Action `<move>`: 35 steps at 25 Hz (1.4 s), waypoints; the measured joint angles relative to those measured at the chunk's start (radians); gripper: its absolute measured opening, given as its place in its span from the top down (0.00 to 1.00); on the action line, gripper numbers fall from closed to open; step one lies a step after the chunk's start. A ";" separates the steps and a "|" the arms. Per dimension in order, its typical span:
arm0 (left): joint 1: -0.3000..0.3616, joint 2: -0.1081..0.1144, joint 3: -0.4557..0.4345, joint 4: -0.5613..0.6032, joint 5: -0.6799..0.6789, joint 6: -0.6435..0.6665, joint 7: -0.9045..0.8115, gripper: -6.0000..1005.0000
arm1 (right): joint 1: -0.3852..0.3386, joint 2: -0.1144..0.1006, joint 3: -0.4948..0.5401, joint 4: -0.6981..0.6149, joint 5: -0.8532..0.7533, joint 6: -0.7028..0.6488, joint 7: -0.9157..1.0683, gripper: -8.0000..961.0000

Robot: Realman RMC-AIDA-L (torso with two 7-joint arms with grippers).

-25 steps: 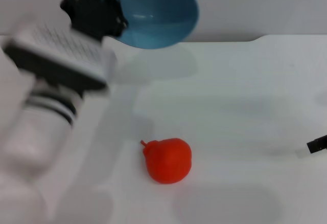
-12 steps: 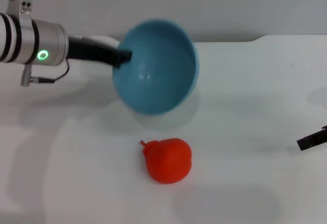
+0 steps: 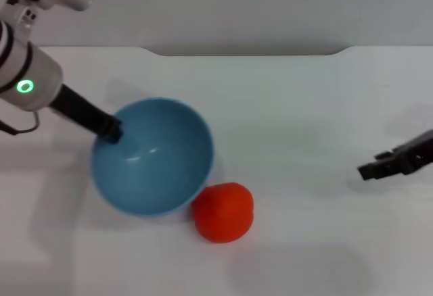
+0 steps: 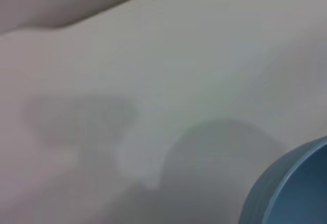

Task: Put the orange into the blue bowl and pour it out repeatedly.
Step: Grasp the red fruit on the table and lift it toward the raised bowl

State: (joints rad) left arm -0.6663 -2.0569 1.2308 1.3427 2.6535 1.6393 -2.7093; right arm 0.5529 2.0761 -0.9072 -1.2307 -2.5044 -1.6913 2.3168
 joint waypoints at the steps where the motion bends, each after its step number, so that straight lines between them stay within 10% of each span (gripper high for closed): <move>1: 0.000 0.000 0.000 0.015 0.029 0.027 -0.030 1.00 | -0.002 0.000 -0.015 0.000 0.024 0.010 -0.016 0.43; 12: 0.034 -0.002 -0.001 0.088 0.058 0.138 -0.078 1.00 | -0.012 0.001 -0.310 0.087 0.347 0.179 -0.276 0.39; 35: 0.038 -0.001 0.009 0.107 0.051 0.143 -0.068 1.00 | 0.181 0.006 -0.709 0.448 0.481 0.513 -0.264 0.34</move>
State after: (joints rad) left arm -0.6287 -2.0577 1.2396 1.4496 2.7044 1.7818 -2.7770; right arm 0.7335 2.0818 -1.6163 -0.7822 -2.0238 -1.1779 2.0531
